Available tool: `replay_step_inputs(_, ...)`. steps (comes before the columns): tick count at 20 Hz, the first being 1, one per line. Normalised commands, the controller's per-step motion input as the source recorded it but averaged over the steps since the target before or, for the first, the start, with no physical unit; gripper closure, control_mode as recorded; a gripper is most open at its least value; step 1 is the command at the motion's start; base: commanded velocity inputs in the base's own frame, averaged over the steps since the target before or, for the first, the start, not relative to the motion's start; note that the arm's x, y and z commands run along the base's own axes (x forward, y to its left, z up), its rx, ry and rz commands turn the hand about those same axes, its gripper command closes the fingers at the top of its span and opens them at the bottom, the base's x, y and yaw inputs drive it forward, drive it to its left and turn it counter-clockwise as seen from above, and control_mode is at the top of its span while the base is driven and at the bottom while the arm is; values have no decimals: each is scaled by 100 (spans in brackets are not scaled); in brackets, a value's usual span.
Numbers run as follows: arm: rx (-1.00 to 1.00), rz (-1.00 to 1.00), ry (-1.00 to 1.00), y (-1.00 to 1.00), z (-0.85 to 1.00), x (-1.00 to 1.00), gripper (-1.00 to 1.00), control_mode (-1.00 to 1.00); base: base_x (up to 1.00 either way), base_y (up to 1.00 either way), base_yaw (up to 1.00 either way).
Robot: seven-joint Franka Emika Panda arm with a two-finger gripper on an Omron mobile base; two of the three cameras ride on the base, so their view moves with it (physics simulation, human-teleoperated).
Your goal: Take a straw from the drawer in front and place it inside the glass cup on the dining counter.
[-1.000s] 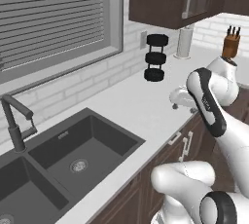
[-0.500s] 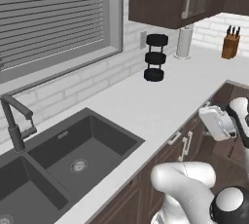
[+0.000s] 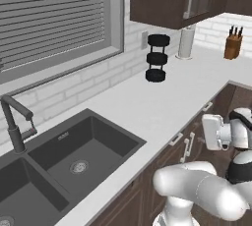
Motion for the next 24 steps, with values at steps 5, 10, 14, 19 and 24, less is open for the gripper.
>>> replay_step_inputs(5, 12, 0, 10, -32, -53, 42, -100, -100, 0, 0, 0)
replay_step_inputs(10, 14, 0, 8, -25, -74, 27, -100, -100, 0, 0, 0)
replay_step_inputs(14, 14, 0, 7, -3, -62, 42, -100, -100, 0, 0, 0)
replay_step_inputs(19, 11, 0, 5, 0, -64, 37, -100, -100, 0, 0, 0)
replay_step_inputs(24, 13, 0, 0, -13, -41, 29, -100, -100, 0, 0, 0)
